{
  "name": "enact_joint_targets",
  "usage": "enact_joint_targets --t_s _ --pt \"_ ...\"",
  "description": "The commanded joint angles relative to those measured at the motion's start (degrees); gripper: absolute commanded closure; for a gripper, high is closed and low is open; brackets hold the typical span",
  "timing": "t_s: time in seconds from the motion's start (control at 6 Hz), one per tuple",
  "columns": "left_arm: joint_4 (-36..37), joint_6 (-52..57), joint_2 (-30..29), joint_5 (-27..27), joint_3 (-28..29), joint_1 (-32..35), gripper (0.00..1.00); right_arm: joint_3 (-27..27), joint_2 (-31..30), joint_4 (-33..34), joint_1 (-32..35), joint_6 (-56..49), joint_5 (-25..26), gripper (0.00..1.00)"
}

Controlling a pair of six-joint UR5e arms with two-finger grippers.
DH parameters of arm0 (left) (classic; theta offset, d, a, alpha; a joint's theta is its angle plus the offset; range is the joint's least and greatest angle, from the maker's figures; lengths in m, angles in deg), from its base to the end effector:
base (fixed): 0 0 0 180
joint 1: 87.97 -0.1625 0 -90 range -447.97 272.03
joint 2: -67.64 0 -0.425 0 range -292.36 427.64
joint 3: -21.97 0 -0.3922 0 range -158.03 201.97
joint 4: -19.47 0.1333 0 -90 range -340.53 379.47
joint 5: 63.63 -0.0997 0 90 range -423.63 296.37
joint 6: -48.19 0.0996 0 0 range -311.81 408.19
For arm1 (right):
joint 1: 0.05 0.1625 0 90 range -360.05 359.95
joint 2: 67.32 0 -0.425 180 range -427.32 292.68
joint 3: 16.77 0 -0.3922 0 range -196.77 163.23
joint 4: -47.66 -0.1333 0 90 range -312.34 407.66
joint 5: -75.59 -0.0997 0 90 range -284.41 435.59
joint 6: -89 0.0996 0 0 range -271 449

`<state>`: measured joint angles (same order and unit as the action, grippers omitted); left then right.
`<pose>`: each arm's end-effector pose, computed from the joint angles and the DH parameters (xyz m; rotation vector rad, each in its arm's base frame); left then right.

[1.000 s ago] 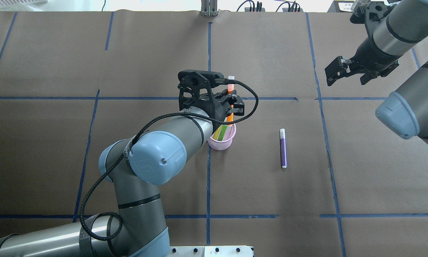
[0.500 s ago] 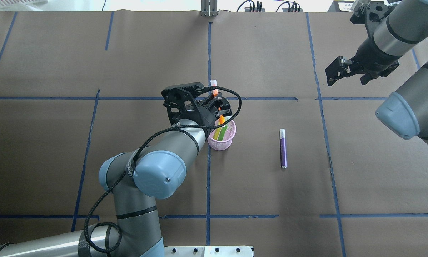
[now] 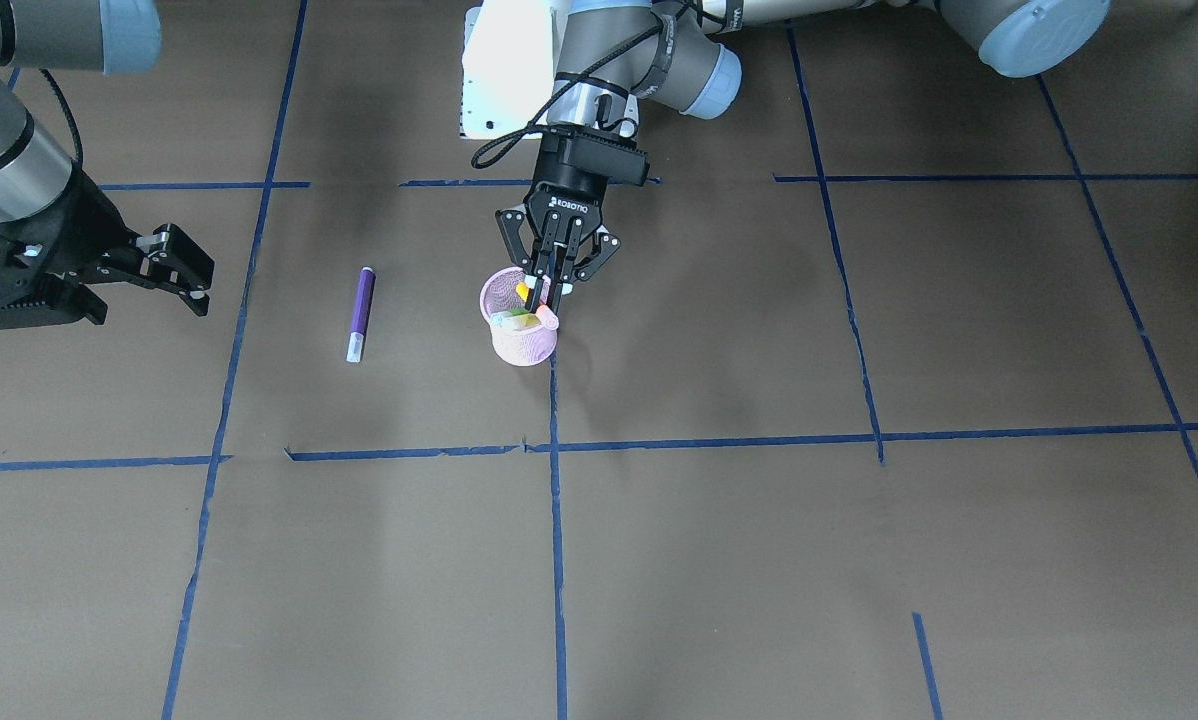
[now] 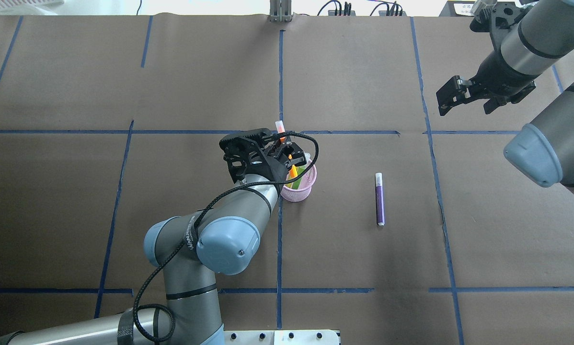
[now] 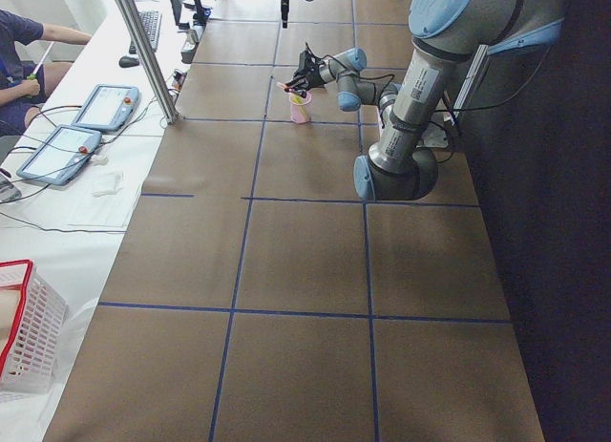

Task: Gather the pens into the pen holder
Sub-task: 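Carry the orange marker with the left gripper and drop it into the pink cup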

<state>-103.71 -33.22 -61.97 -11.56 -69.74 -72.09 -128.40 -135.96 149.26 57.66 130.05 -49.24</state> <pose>0.5892 -0.3698 0.1559 0.8211 1.1075 -0.5359 -0.2396 -0.5221 0.3087 0.0718 -0.7912 -0.0217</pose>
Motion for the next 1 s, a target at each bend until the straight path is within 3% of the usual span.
enact_joint_targets --t_s 0.0,0.17,0.33,0.5,0.83 --pt "-0.05 -0.41 0.06 -1.01 0.74 -1.81 0.85 0.09 0.00 0.00 -0.06 -0.01 0.02 0.00" --pt "-0.05 -0.33 0.06 -1.27 0.83 -2.60 0.69 0.01 0.00 0.00 -0.15 -0.01 0.02 0.00" --pt "0.04 0.11 -0.12 -1.36 0.75 -2.70 0.39 0.09 0.00 0.00 -0.15 -0.01 0.02 0.00" --pt "0.21 0.46 -0.12 -1.28 -0.04 -2.53 0.00 0.09 0.09 0.00 -0.41 0.08 0.11 0.00" --pt "0.83 8.93 0.14 2.21 -5.90 -1.48 0.00 0.01 0.09 -0.09 -0.67 0.17 0.11 0.00"
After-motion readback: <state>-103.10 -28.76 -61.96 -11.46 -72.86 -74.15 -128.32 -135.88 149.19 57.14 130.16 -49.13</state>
